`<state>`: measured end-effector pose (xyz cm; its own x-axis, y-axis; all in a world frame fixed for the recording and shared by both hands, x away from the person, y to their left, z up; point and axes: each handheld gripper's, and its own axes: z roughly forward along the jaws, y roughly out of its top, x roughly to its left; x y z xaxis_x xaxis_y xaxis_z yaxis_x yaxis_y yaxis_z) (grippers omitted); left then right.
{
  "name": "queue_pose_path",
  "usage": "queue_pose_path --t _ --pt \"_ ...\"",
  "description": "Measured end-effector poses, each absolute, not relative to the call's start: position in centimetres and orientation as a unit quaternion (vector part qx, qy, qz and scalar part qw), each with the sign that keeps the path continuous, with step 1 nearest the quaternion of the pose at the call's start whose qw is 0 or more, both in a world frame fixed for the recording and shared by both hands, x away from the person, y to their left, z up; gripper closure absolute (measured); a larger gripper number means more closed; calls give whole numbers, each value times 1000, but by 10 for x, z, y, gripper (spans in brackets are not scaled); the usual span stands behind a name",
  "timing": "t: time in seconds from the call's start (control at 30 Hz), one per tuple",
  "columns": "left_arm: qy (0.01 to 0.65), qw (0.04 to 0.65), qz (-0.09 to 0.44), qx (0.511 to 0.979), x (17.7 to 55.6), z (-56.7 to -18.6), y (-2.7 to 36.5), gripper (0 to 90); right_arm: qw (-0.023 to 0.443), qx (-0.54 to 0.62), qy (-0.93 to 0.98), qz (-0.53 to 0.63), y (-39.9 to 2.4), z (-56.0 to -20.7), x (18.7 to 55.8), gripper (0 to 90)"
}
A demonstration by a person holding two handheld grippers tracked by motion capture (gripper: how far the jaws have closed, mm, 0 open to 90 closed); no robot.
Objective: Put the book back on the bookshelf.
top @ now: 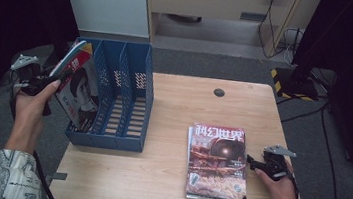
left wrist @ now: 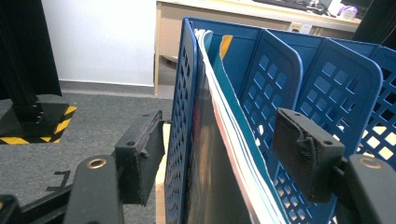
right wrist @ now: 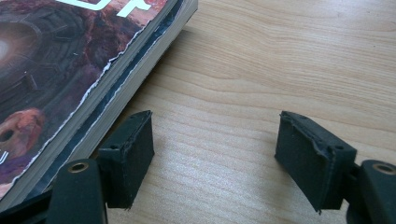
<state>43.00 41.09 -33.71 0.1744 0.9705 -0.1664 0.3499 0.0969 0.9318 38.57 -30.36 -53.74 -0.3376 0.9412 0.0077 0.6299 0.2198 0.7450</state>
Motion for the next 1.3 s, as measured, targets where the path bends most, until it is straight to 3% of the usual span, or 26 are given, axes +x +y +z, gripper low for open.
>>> queue_pose_path --t 0.63,1.3 --pt "555 488 304 601 428 -338 420 204 232 528 745 337 -303 -537 386 276" --pt "544 491 309 607 411 -342 417 160 231 528 745 336 -303 -537 386 271"
